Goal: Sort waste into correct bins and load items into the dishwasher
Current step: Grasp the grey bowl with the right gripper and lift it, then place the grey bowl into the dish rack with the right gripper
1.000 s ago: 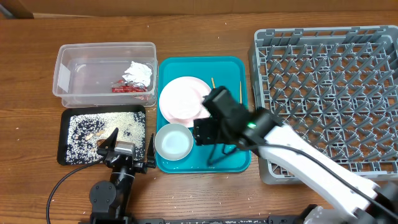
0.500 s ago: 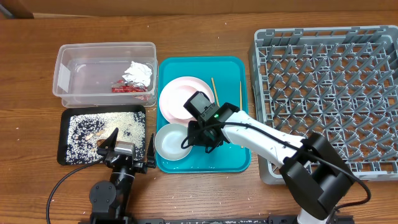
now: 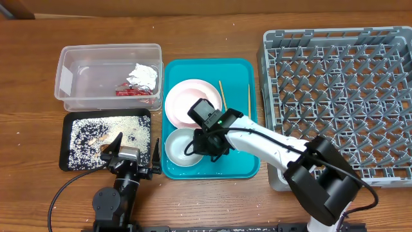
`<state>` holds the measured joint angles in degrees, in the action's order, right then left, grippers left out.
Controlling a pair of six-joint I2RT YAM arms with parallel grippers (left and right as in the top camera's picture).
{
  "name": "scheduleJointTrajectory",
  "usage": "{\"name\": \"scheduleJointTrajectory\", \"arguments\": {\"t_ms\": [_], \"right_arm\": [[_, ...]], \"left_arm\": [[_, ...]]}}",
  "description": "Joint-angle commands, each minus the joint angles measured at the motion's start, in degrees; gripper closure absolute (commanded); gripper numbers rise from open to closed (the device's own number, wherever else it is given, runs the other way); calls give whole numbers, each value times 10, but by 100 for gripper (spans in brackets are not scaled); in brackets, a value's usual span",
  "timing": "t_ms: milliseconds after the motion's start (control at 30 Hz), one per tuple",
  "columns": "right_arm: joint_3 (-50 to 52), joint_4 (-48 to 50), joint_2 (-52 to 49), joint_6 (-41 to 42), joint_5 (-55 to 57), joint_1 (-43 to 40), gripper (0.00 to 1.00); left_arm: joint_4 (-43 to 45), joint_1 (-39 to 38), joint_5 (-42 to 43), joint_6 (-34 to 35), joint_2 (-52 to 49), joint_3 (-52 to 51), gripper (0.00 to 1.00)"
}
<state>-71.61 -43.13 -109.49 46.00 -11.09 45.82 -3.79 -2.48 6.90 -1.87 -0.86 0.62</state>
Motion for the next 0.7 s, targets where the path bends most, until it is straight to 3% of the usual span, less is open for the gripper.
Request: {"name": "scheduleJointTrajectory", "arguments": {"t_ms": [0, 167, 300, 433, 667], "right_arm": [[-9, -23, 75, -11, 33, -20, 96], [-9, -85, 205, -31, 193, -38, 96], [-9, -138, 312, -25, 503, -69, 96], [-8, -142, 341, -25, 710, -121, 96], [-8, -124, 277, -26, 820, -290, 96]], "left_arm": [[1, 2, 4, 4, 6, -3, 0], [1, 2, 4, 4, 6, -3, 0], [1, 2, 4, 4, 6, -3, 0], [1, 2, 4, 4, 6, -3, 0], [1, 2, 4, 4, 6, -3, 0]]}}
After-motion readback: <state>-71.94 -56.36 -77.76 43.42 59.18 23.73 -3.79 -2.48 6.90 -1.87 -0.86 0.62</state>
